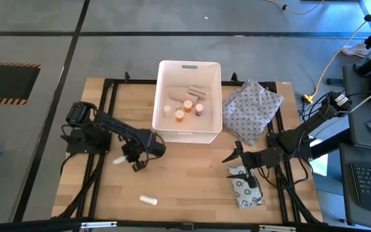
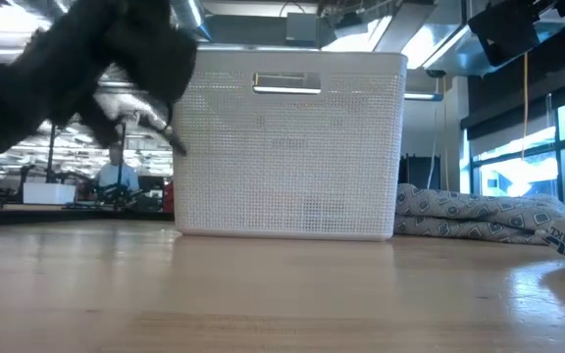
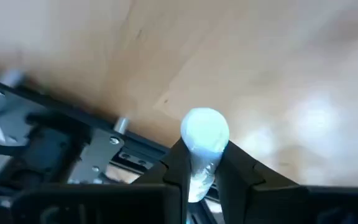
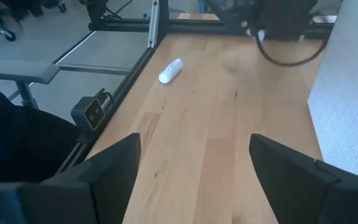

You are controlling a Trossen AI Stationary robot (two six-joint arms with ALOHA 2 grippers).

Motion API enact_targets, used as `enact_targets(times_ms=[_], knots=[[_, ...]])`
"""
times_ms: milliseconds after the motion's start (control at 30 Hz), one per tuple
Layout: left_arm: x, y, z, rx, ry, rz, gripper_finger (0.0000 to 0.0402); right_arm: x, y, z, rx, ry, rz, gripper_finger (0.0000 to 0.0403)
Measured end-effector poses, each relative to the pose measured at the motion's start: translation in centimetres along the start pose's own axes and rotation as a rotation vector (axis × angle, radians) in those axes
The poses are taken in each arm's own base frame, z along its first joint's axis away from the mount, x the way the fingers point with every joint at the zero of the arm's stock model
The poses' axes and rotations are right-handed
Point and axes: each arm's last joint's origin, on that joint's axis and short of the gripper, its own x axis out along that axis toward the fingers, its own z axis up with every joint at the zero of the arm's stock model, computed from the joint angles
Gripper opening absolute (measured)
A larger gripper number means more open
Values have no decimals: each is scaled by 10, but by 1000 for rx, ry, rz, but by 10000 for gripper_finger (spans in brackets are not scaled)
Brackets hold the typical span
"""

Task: Pick & place medical supplies in basket/bin
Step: Put the top white rolled gauze into the white bin

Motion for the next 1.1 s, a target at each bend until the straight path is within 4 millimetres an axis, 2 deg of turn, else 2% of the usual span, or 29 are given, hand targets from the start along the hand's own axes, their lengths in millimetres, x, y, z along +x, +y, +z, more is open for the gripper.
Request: enact_targets(times_ms=[100, 300, 433, 533, 633, 700, 767, 867, 967, 1100], knots=[[-38, -1, -13, 28, -140, -7, 47, 0, 0, 0, 0, 0, 0, 303], [-101, 11, -58, 13, -504, -31, 45, 0, 0, 0, 0, 0, 0, 303], [-138, 25, -82, 22, -841, -31, 48, 0, 0, -1, -6, 5, -1, 303], [-167, 35, -90, 42, -1139, 18, 47, 0, 0, -1, -23, 5, -1, 303], [-195, 41, -92, -44, -1446, 77, 48, 0, 0, -1, -25, 5, -1, 303], [-210, 43, -89, -43, -1559, 93, 49, 0, 0, -1, -25, 5, -1, 303], [-220, 44, -81, 81, -1592, 61, 49, 0, 0, -1, -25, 6, -1, 303], [-230, 44, -58, 234, -1597, -46, 45, 0, 0, -1, -25, 6, -1, 303], [-227, 46, -28, 265, -1526, -49, 44, 0, 0, -1, -26, 7, -1, 303], [-213, 52, 15, 260, -1360, -29, 49, 0, 0, -1, -26, 8, -2, 303]])
